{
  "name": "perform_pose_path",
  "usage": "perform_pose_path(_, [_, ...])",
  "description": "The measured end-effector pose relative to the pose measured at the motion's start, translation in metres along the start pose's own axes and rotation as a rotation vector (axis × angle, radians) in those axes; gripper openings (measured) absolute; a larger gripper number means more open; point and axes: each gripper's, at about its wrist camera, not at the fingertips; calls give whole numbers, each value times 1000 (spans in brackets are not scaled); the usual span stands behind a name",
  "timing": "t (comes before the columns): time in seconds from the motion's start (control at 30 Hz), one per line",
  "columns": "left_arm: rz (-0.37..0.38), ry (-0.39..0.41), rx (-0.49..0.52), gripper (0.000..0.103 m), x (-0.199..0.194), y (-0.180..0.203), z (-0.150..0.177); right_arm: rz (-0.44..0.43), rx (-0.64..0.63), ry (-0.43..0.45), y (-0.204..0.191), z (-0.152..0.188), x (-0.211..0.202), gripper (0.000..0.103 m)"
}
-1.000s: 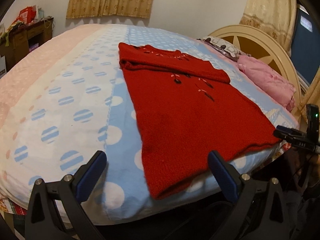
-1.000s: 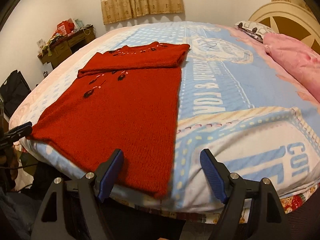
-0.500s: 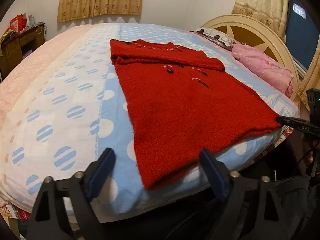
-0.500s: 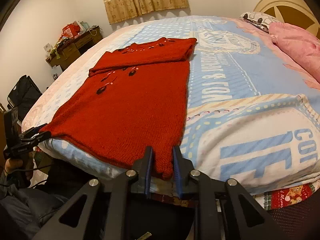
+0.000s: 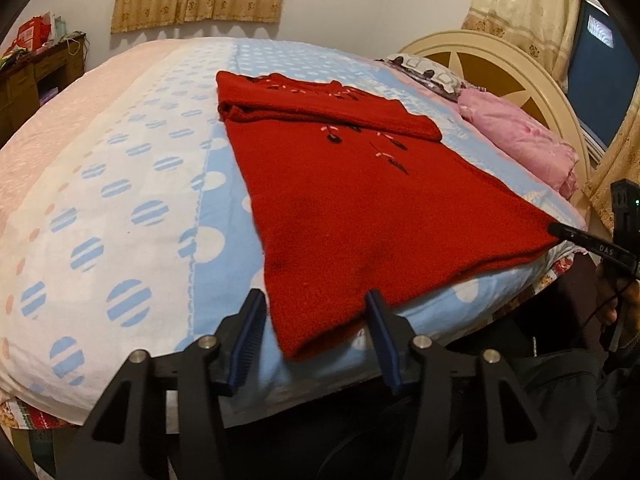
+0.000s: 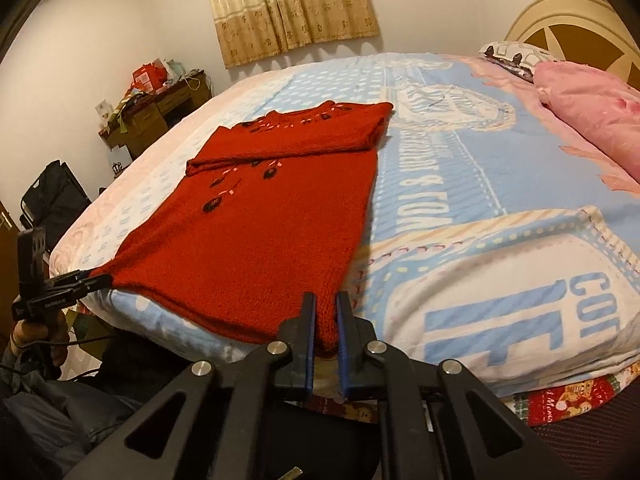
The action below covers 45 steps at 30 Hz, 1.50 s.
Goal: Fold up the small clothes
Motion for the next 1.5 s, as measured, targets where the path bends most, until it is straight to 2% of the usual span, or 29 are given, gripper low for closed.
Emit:
perform_pose_path(0.1, [42,1,-27,60,-2,-4,-1,-3,5,-7,3,0,1,9])
perform_pose_path(0.17, [70,0,-41,59,-2,-7,-1,-3,9,-23,5,1,5,9])
perform_pose_path(0.2, [85,5,-46,52,-2,-8,0,-6,15,-32,7,1,8,9])
perform_pose_path(0.23, [89,9,-37,39,-2,-8,0,-14,24,-43,9,1,12,9])
perform_pose_path(0.27, [96,2,-28,13,-1,-7,0,-17,28,-48,9,2,14,9])
perform_pose_path(0.4, [129,32,-22,13,-7,-6,1,-36,24,-13,9,2,6,9])
perform_pose_path(0.57, [221,144,-37,13,-35,-8,-4,-89,41,69,11,-1,-15,9])
perform_pose_path(0.73, [229,165,-20,13,-42,-5,-17,-147,69,104,16,-11,-28,9])
perform_pose_path(0.9, [275,181,-35,13,-45,-9,-37,-169,70,144,19,-30,-40,9])
perform_pose_path(1.1, [272,228,-31,13,-55,-12,-64,-171,54,204,18,-61,-50,9])
perform_pose_path(1.5, [217,269,5,13,-63,-15,-135,-168,31,262,17,-153,-53,9])
Point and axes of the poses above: each gripper's, at about its wrist camera, not at the fingertips, and x roughly the way its jaws point, y to its right, z to its underside, and after that the axes turned 15 degrees about -y, right-handed
